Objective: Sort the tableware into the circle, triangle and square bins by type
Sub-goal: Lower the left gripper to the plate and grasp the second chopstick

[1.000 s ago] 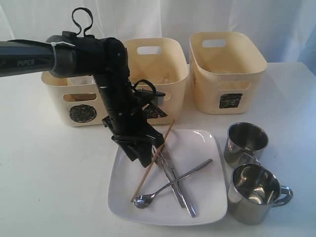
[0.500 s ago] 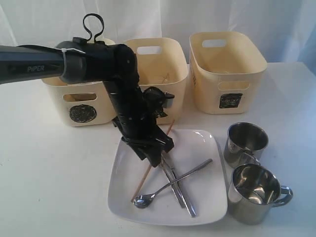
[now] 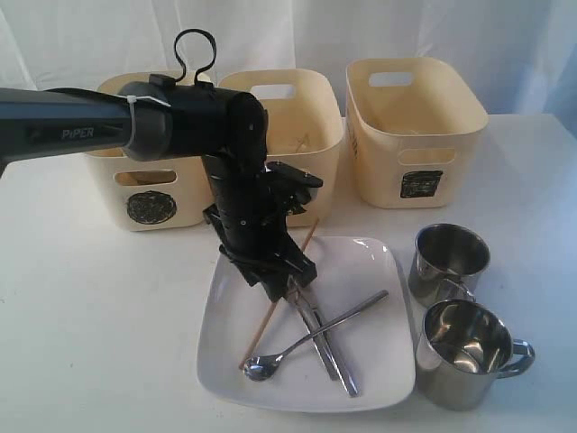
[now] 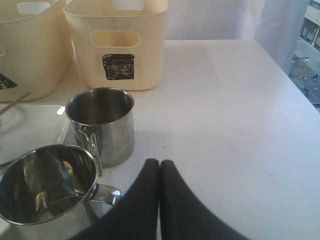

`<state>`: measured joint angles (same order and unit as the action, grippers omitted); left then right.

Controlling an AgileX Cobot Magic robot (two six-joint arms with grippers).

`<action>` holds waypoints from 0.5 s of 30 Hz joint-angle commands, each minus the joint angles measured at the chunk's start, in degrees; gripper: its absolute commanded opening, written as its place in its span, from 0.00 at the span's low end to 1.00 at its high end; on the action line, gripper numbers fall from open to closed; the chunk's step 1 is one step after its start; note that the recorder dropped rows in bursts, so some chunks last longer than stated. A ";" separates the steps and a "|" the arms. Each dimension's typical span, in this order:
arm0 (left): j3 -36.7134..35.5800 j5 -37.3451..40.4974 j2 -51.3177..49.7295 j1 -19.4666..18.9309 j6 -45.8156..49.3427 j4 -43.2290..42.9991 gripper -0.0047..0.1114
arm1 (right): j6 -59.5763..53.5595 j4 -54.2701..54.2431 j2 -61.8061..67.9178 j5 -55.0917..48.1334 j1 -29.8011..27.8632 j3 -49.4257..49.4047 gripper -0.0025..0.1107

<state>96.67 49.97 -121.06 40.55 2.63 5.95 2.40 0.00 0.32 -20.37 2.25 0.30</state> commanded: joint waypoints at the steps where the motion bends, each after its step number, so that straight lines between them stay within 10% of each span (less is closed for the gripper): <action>1: -0.17 0.70 0.30 0.28 -1.36 0.11 0.44 | -0.21 0.00 -0.32 0.79 0.05 -0.30 0.02; 15: -0.17 0.92 0.30 0.28 -2.63 2.89 0.44 | -0.21 0.00 -0.32 0.79 0.05 -0.30 0.02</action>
<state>96.67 49.92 -121.06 40.55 0.56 7.73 2.40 0.00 0.32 -20.37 2.25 0.30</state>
